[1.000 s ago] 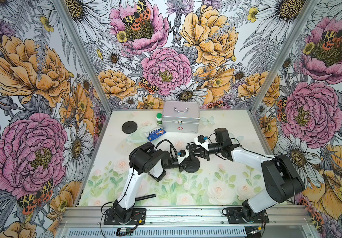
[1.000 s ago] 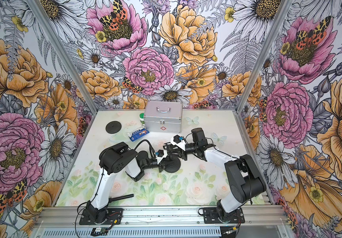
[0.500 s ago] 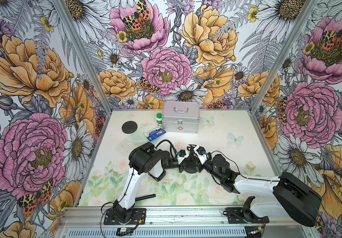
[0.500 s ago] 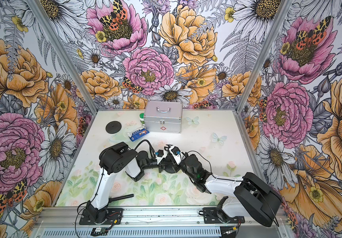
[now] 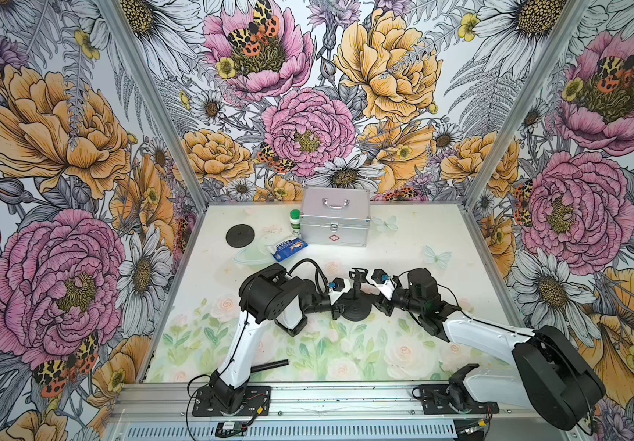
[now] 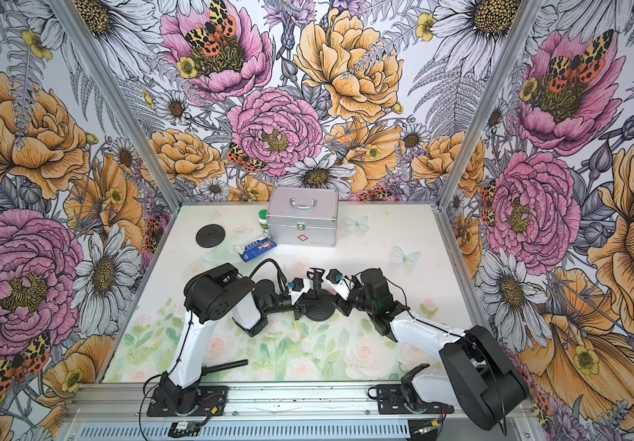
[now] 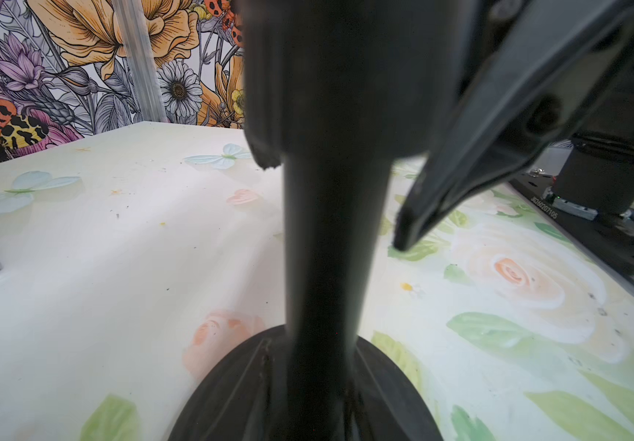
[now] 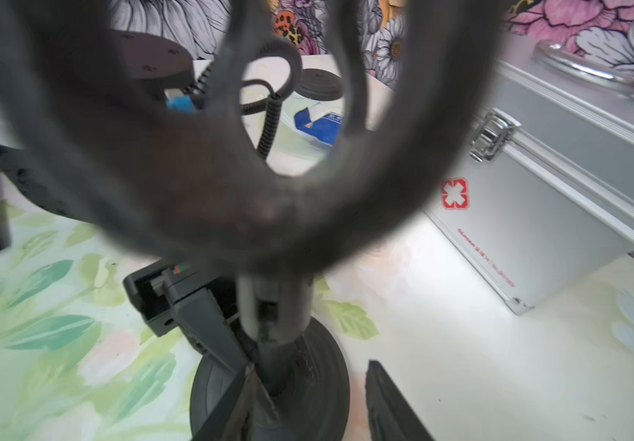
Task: Assemble a microphone stand
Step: Screw the microphone stand pole into the microphone stand base.
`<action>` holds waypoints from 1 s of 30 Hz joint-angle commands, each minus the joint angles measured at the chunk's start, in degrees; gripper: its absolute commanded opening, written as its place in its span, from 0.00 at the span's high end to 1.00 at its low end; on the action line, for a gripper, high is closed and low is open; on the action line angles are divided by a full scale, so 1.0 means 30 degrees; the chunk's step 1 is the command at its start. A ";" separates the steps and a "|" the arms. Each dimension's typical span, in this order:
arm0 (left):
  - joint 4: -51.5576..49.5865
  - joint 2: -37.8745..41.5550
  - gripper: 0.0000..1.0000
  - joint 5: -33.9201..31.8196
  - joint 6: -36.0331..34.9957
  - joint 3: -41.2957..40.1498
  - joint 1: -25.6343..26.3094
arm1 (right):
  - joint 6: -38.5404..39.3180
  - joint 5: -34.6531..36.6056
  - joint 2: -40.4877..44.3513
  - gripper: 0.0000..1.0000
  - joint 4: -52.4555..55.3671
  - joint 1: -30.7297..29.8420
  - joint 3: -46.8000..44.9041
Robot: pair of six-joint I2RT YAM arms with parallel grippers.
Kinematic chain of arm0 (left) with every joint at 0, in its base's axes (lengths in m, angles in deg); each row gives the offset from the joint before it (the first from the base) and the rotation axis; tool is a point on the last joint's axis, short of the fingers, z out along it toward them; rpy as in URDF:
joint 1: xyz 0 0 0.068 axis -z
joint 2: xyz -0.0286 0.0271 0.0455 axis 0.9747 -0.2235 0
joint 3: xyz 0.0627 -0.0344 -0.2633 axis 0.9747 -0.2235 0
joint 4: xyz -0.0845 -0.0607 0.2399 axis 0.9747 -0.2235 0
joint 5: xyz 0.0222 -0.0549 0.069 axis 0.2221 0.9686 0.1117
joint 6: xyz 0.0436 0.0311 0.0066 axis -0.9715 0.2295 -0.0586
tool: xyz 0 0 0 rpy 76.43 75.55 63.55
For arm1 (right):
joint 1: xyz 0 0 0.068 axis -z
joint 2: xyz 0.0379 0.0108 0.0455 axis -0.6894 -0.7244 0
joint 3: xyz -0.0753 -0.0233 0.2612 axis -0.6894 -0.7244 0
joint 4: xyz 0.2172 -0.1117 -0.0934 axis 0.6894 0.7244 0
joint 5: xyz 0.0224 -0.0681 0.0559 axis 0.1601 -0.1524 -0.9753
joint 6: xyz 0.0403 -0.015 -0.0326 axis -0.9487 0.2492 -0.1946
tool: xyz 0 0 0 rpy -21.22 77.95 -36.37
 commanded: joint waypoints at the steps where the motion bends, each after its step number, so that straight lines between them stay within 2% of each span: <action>1: -0.0974 -0.0698 0.69 -0.0200 -0.0263 -0.0339 0.0335 | 0.2533 -0.5066 -0.0832 0.52 0.3087 0.0643 0.1581; 7: -0.0966 -0.0700 0.69 -0.0182 -0.0229 -0.0332 0.0262 | 0.4979 -0.8042 -0.2784 0.52 0.6291 0.1464 0.4606; 11: -0.0974 -0.0788 0.69 -0.0163 -0.0253 -0.0262 0.0277 | 0.5286 -0.9460 -0.4081 0.54 0.6687 0.1726 0.6027; 15: -0.0969 -0.0859 0.69 -0.0106 -0.0142 -0.0193 0.0233 | 0.4951 -0.9649 -0.4805 0.65 0.6722 0.1747 0.6692; 20: -0.0969 -0.0867 0.69 -0.0105 -0.0095 -0.0163 0.0158 | 0.4353 -0.7997 -0.4604 0.91 0.6682 0.1720 0.6188; 23: -0.0961 -0.0955 0.69 -0.0077 -0.0074 -0.0163 0.0195 | 0.3604 -0.5363 -0.3678 0.97 0.5080 0.1240 0.4661; 26: -0.0976 -0.0990 0.69 -0.0135 -0.0178 -0.0193 0.0191 | 0.0133 -0.1263 -0.2295 0.98 -0.0304 0.0695 0.1873; 29: -0.0975 -0.1020 0.70 -0.0113 -0.0095 -0.0137 0.0159 | -0.3266 0.5961 -0.1206 1.00 -0.3497 -0.0587 -0.0274; 30: -0.0974 -0.1049 0.70 -0.0112 -0.0068 -0.0136 0.0173 | -0.4158 0.9792 -0.0838 1.00 -0.4264 -0.1527 -0.0998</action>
